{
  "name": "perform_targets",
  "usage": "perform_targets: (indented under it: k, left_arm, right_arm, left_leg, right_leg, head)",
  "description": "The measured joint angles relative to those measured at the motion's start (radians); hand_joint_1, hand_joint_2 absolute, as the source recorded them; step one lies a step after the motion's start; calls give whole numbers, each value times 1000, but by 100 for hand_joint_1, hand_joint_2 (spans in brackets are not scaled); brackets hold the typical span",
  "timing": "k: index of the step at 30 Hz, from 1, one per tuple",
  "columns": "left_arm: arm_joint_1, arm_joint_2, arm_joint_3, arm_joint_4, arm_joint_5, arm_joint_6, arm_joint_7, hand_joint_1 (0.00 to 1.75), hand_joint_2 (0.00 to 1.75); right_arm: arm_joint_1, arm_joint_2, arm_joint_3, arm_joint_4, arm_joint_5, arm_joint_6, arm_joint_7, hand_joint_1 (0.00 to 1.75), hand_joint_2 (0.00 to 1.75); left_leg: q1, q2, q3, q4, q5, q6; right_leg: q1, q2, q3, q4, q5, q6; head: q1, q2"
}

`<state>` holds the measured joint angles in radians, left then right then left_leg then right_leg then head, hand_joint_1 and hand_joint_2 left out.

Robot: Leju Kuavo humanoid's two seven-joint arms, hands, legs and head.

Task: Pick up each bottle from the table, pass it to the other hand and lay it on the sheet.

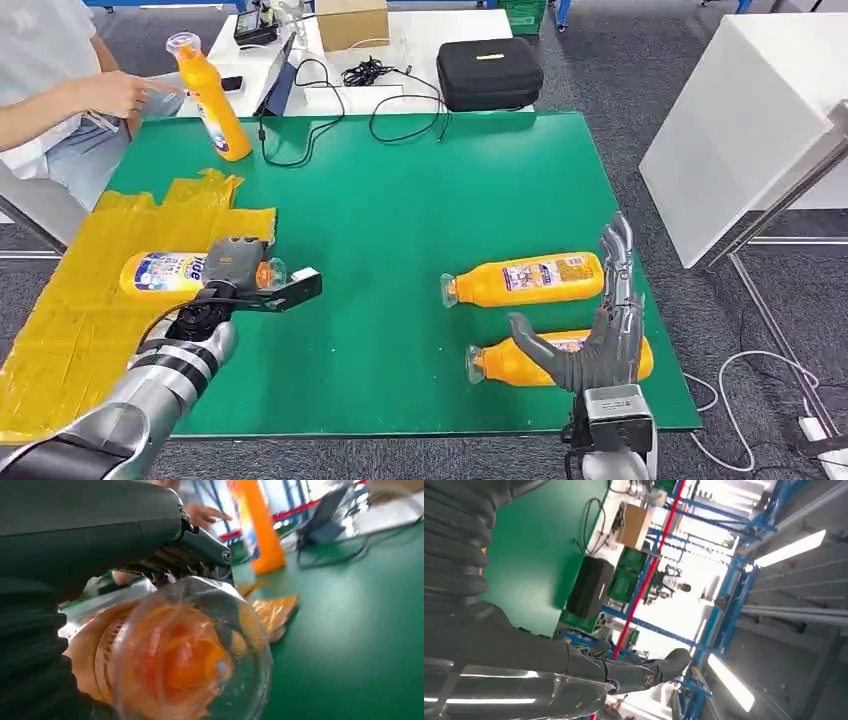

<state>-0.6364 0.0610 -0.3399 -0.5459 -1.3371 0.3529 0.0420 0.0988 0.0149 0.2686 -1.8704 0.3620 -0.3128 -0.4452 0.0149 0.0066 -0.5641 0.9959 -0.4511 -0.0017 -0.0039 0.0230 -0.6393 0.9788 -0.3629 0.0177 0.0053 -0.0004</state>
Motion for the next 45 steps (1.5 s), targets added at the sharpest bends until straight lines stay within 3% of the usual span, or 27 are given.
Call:
perform_targets:
  k: [10,12,28,35,45]
  left_arm:
    - [9,-2,27,48,18,17,-5,175,175]
    - [9,-4,33,50,19,18,-10,3,175]
    - [30,-35,57,43,58,73,-34,0,175]
    - [81,-53,98,-28,156,202,-104,0,175]
    - [123,-65,134,-108,195,224,-127,0,175]
  right_arm:
    - [-18,1,5,23,0,0,13,0,175]
    - [-20,2,7,26,1,0,18,0,175]
    - [-24,6,16,51,12,2,39,0,175]
    - [-24,8,26,67,16,-2,43,0,175]
    - [-24,8,27,77,16,-2,51,0,175]
  left_leg:
    - [-2,-6,-4,0,-1,1]
    - [-3,-6,-4,0,-1,2]
    - [-3,-6,-4,0,-1,2]
    - [-3,-6,-5,0,-2,2]
    - [-3,-6,-5,0,-2,2]
  right_leg:
    - [-3,-6,-1,-2,-1,1]
    - [-3,-6,-1,-2,-1,1]
    - [-3,-7,-1,-2,-1,1]
    - [-3,-7,-2,-2,-1,1]
    - [-3,-7,-2,-2,-1,1]
  head:
    - [0,0]
    - [0,0]
    - [0,0]
    - [0,0]
    - [0,0]
